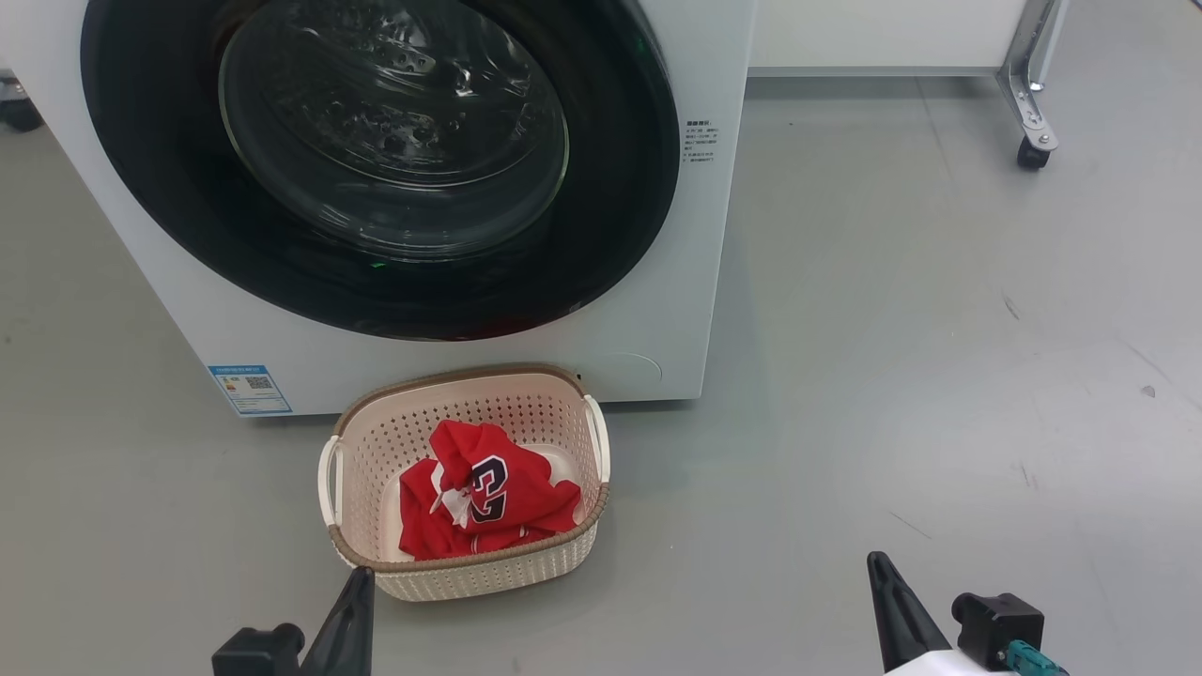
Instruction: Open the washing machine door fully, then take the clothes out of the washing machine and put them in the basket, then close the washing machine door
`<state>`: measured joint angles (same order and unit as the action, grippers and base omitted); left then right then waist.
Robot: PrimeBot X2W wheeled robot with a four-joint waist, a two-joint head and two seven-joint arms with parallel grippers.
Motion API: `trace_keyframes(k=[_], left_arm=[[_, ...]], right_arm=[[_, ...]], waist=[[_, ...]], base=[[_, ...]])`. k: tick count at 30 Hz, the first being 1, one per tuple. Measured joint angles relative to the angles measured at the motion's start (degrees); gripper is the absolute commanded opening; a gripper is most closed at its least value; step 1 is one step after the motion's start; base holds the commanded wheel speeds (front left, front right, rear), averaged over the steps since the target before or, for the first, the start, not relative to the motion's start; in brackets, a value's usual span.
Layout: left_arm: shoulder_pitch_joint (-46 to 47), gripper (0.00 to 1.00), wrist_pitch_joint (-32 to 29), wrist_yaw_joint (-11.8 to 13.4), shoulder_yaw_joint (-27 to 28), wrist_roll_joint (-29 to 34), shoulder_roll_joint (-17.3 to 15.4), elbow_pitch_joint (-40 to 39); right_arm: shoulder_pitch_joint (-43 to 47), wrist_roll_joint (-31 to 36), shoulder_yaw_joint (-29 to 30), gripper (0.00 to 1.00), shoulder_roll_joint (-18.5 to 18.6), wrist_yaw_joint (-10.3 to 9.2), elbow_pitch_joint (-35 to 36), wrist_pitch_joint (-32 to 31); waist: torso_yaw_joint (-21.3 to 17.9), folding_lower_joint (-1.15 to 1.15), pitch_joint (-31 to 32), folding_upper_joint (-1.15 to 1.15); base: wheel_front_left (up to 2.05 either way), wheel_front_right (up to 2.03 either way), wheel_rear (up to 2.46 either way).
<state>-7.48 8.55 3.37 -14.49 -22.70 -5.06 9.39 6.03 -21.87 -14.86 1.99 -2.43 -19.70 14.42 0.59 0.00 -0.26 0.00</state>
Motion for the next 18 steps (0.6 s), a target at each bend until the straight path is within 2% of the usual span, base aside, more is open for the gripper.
trace_keyframes(k=[18], left_arm=[[0.2,0.00,-2.0,-1.3,2.8,-13.4,0.3,-0.1]], right_arm=[[-0.1,-14.0,3.1,0.00,0.1,1.35,2.1,-3.0]], waist=[[-0.1,0.00,0.0,0.00]], base=[[0.00,0.00,0.00]])
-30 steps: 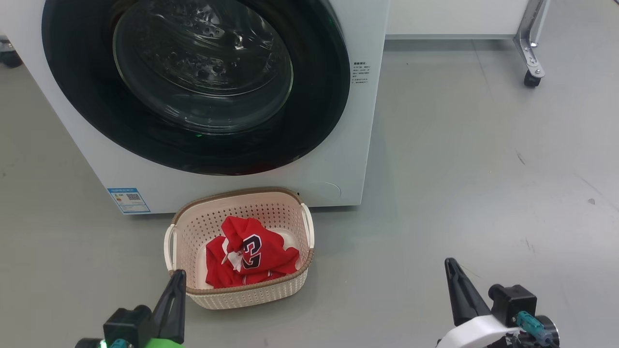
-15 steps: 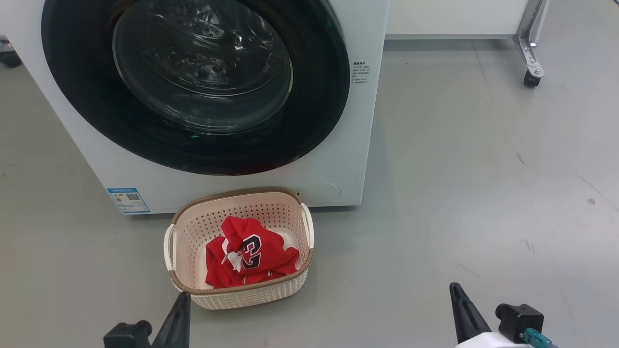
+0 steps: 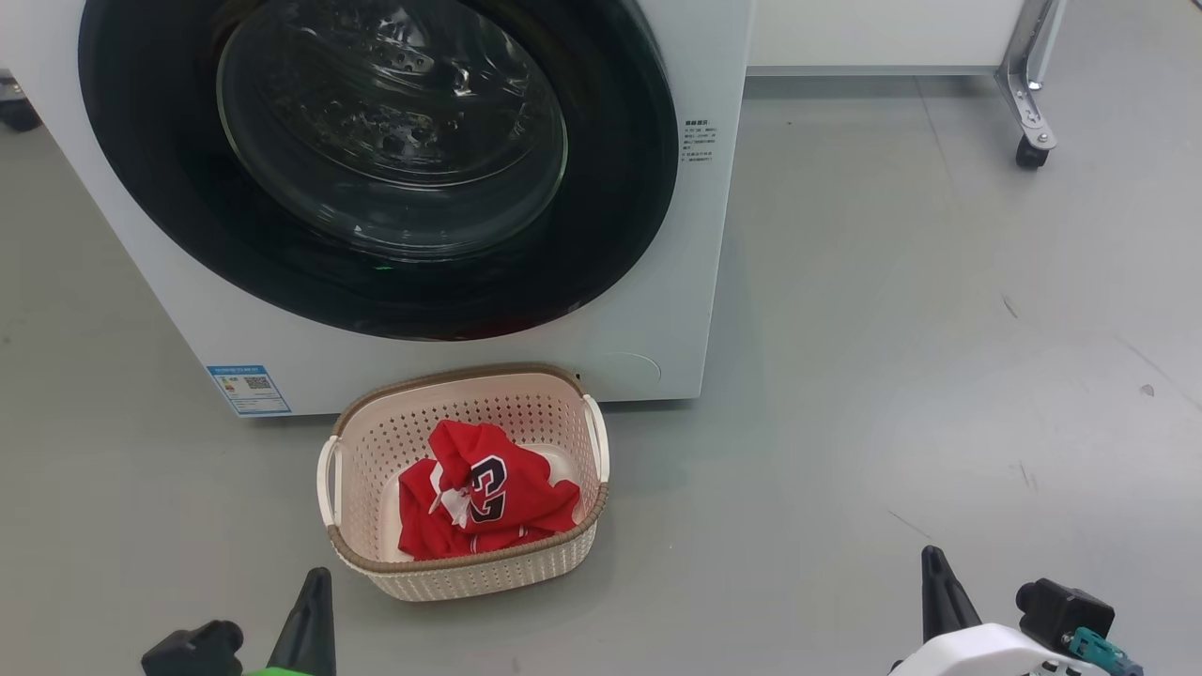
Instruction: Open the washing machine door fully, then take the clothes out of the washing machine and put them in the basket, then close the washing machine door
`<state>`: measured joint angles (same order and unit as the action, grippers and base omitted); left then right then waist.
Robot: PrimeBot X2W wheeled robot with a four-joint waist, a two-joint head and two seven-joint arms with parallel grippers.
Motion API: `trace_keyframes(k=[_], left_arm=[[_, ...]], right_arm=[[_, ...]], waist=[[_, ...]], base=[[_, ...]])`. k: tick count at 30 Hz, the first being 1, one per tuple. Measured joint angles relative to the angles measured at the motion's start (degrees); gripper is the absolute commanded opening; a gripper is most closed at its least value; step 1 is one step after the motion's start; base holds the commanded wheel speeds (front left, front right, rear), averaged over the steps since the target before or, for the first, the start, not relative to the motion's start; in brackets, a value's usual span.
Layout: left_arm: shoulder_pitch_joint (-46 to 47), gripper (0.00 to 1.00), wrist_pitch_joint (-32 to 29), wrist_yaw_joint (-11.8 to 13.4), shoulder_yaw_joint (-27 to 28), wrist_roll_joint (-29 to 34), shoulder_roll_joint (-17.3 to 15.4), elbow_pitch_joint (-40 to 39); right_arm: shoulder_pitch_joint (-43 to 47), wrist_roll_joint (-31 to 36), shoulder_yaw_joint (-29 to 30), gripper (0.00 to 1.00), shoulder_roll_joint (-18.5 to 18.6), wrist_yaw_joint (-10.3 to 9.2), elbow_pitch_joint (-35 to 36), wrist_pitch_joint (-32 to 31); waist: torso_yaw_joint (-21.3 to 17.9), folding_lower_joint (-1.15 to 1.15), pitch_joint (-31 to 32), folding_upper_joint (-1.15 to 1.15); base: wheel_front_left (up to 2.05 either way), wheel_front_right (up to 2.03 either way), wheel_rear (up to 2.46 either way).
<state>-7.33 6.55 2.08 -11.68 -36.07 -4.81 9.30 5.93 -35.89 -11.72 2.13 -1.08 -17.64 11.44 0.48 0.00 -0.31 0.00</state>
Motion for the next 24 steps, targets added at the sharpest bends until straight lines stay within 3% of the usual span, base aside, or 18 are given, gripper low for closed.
trace_keyframes(k=[24], left_arm=[[2.4,0.00,-3.1,-2.4,3.7,-17.6,0.0,1.3]], right_arm=[[-2.1,-18.3,4.2,0.00,1.3,2.02,1.1,-4.1]], waist=[[-0.1,0.00,0.0,0.00]], base=[[0.00,0.00,0.00]])
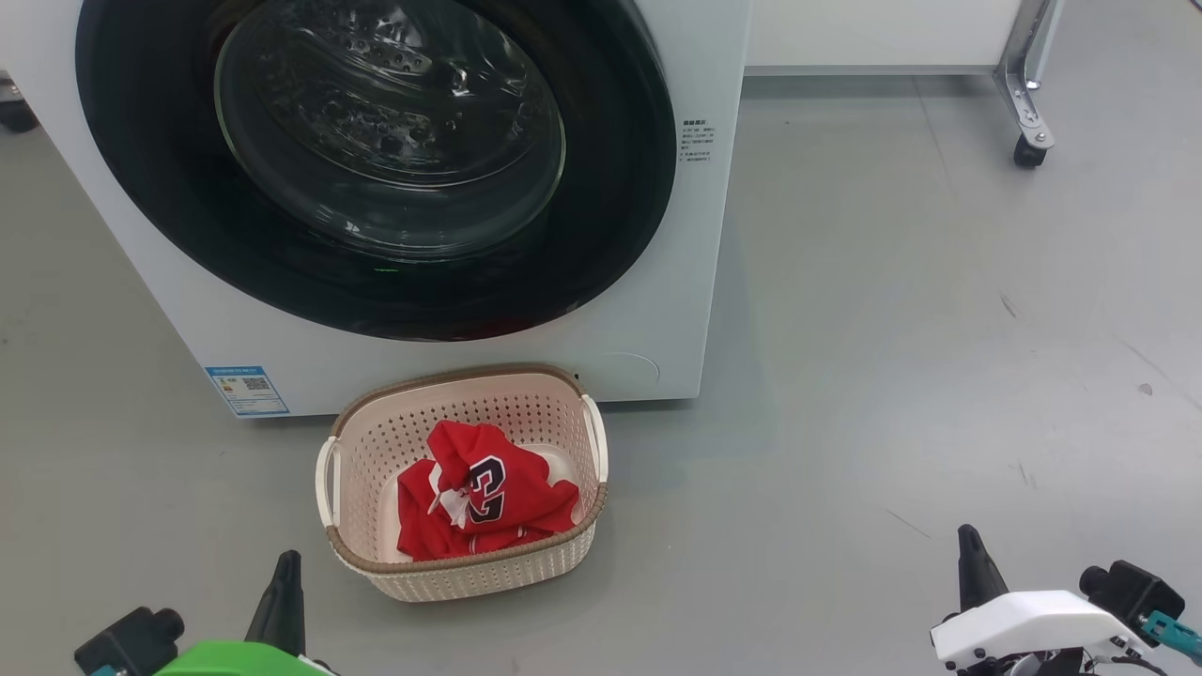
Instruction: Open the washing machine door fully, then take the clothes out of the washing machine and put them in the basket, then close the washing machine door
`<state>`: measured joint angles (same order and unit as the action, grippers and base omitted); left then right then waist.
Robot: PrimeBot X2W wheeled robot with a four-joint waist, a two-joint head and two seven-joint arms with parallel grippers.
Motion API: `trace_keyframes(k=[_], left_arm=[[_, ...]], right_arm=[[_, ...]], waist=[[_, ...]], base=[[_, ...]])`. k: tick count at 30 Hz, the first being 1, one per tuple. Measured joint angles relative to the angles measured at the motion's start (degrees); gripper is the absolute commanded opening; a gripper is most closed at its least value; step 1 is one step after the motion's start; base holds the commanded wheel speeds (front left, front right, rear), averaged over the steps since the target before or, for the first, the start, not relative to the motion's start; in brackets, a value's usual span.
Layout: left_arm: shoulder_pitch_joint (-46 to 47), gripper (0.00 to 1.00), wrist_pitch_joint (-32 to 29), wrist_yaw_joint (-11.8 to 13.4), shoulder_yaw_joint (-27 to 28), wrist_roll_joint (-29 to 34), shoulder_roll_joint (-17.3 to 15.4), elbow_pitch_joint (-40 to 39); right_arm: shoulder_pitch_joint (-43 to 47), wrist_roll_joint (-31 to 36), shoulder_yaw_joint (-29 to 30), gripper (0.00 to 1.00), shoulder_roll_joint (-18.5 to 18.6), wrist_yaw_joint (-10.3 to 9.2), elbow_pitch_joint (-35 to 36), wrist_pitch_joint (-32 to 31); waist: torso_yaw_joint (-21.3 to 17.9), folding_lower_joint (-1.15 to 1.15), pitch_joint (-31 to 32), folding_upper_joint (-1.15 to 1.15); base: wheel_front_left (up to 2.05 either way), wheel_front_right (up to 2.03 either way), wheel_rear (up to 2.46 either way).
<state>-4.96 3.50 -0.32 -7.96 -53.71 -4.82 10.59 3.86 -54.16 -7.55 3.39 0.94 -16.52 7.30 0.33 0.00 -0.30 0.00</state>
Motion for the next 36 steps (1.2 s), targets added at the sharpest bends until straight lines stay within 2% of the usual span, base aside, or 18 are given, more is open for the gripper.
trace_keyframes(k=[36], left_arm=[[4.6,0.00,-4.3,-4.1,5.4,-25.5,0.0,2.7]], right_arm=[[-3.8,-26.4,5.9,0.00,1.3,3.52,0.7,-5.6]], waist=[[-0.2,0.00,0.1,0.00]], base=[[0.00,0.00,0.00]])
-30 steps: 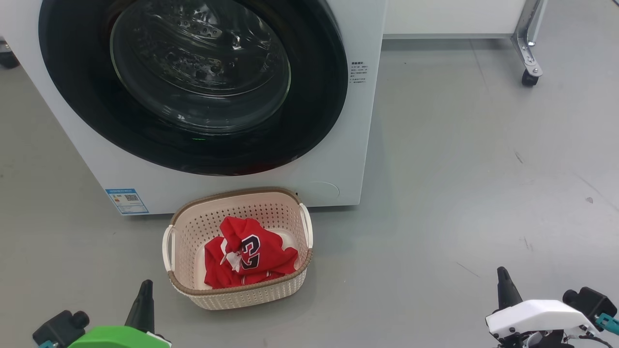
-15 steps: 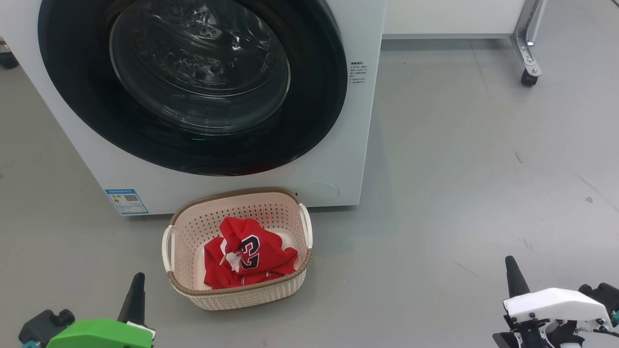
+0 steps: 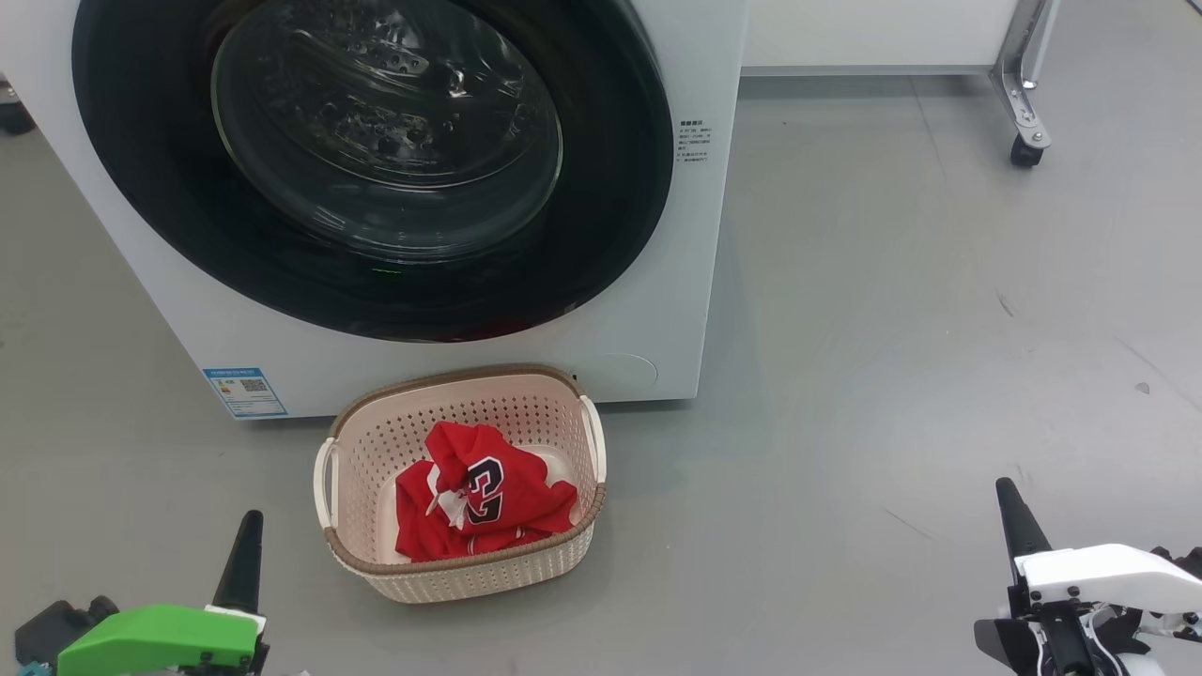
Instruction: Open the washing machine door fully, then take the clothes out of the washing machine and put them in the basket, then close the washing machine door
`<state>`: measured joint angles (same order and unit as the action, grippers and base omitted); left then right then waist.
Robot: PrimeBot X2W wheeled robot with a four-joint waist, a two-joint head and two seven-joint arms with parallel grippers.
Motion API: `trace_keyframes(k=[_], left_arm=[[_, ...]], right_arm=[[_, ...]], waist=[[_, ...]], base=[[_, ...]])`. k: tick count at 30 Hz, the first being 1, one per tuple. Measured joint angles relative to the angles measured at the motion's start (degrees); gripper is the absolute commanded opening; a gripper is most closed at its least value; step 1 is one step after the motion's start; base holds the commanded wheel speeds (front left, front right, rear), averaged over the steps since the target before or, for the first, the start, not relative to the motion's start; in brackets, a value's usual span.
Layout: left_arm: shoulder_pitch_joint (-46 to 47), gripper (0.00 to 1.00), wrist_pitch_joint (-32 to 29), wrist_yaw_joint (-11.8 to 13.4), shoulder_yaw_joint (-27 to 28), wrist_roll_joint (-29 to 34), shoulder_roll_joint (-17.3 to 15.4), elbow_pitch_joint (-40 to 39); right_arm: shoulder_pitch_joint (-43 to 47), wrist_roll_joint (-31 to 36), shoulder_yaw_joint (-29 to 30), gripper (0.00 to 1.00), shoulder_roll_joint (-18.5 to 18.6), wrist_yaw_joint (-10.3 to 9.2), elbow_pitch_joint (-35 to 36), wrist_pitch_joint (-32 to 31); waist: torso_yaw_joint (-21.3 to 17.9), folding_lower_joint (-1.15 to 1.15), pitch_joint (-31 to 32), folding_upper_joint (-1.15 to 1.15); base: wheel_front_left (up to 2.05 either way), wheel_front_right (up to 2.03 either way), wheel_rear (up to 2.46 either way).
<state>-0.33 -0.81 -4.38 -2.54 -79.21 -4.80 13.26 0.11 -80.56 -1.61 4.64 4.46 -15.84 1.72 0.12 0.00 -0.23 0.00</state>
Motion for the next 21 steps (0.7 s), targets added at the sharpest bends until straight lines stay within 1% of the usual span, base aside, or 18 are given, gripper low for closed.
trace_keyframes(k=[1,5,18,21], left_arm=[[0.3,0.00,-0.2,-0.1,0.3,-1.7,0.0,0.2],[0.8,0.00,-0.7,-0.5,0.9,-4.7,0.0,0.6],[2.4,0.00,-2.2,-2.1,2.9,-13.7,0.2,1.5],[2.9,0.00,-2.6,-2.4,3.2,-15.6,0.2,1.7]], right_arm=[[-0.2,-1.5,0.4,0.00,0.1,0.07,0.0,-0.5],[-1.0,-4.5,1.0,0.00,0.3,0.54,0.1,-1.1],[-2.4,-14.2,3.3,0.00,0.9,1.98,0.4,-3.1],[-2.7,-15.6,3.6,0.00,0.9,2.01,0.4,-3.5]], waist=[[0.0,0.00,0.0,0.00],[0.0,0.00,0.0,0.00],[-0.1,0.00,0.0,0.00],[-0.1,0.00,0.0,0.00]], base=[[0.00,0.00,0.00],[0.00,0.00,0.00],[0.00,0.00,0.00],[0.00,0.00,0.00]])
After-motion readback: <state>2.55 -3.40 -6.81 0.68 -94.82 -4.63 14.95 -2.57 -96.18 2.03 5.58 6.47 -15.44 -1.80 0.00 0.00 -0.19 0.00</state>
